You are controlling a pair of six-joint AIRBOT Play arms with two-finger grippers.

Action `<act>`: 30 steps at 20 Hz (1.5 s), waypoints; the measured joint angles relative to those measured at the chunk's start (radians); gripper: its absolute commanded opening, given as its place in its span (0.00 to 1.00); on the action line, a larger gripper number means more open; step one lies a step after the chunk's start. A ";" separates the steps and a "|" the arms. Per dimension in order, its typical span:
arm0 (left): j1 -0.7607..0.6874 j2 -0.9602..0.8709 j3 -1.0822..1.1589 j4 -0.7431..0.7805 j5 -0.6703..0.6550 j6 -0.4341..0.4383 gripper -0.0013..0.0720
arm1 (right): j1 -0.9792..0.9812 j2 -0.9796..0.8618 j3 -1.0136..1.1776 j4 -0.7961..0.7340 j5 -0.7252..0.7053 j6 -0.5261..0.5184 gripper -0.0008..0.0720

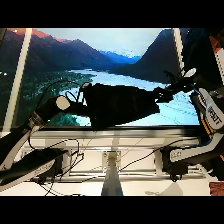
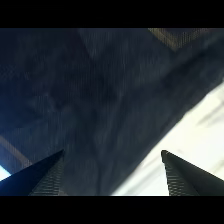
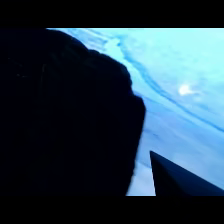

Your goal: Fold the clothes and pants, and hang the long-sleeved shirts on hangers.

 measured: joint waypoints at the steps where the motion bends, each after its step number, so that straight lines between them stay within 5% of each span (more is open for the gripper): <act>1: 0.000 0.000 0.000 0.008 0.031 0.000 0.97 | 0.011 -0.023 0.002 0.048 0.015 -0.031 0.88; 6: 0.000 0.000 0.000 0.036 0.183 0.003 0.96 | 0.143 -0.073 0.008 0.286 0.028 -0.192 0.85; 8: 0.000 0.000 0.000 0.042 0.225 0.003 0.96 | 0.224 -0.079 0.009 0.334 0.029 -0.236 0.60; 12: 0.000 0.000 0.000 0.068 0.271 0.003 0.96 | 0.405 -0.084 0.010 0.381 -0.033 -0.283 0.54; 13: 0.003 0.000 0.000 0.084 0.278 0.003 0.96 | 0.446 -0.084 0.010 0.387 -0.056 -0.288 0.40; 14: 0.008 0.000 0.000 0.102 0.284 0.003 0.96 | 0.486 -0.085 0.010 0.389 -0.078 -0.292 0.13; 15: 0.016 0.000 0.002 0.114 0.285 0.003 0.96 | 0.524 -0.085 0.011 0.394 -0.096 -0.294 0.04; 22: 0.156 0.042 0.076 0.150 0.294 0.013 0.96 | 0.577 -0.014 0.084 0.349 -0.156 -0.275 0.04; 30: 0.349 0.261 0.142 0.155 0.299 0.050 0.96 | 0.235 0.451 0.126 -0.007 -0.121 0.016 0.04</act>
